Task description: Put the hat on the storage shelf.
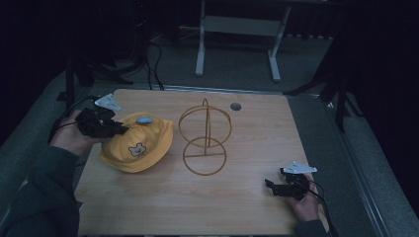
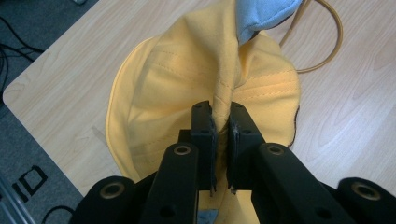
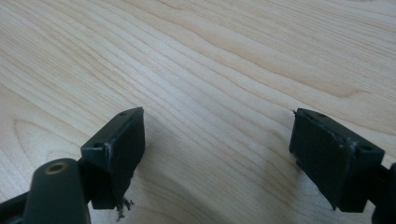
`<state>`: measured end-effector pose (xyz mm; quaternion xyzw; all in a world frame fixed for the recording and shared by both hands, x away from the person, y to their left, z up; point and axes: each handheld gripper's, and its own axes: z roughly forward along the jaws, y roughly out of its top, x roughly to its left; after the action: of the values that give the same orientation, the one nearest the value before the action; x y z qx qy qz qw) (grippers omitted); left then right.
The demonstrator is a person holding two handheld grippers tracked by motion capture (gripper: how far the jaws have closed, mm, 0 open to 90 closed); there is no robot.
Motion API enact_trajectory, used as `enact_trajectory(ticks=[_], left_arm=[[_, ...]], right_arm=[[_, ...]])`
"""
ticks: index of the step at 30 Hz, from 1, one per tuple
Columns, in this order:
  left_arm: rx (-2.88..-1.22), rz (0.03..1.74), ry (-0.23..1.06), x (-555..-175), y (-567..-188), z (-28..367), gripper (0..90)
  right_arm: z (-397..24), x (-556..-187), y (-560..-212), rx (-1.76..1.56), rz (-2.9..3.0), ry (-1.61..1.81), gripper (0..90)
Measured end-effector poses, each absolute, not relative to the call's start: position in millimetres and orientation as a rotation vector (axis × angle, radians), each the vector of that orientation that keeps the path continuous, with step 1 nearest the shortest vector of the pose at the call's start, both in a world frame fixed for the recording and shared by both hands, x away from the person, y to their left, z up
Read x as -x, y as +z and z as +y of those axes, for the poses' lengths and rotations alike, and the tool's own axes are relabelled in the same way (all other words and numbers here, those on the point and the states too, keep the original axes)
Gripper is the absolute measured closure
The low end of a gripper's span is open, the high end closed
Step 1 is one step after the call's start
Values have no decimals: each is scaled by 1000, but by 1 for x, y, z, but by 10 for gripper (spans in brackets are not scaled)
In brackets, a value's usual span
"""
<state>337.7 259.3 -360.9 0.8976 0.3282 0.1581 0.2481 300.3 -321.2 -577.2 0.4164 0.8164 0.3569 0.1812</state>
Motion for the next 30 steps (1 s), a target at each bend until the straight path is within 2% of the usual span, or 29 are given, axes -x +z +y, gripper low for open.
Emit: enact_trajectory(ticks=[30], left_arm=[[-2413,919,457,-357,-354,268,833]], right_arm=[[-321,-300,-577,-1174,2307,1006,181]])
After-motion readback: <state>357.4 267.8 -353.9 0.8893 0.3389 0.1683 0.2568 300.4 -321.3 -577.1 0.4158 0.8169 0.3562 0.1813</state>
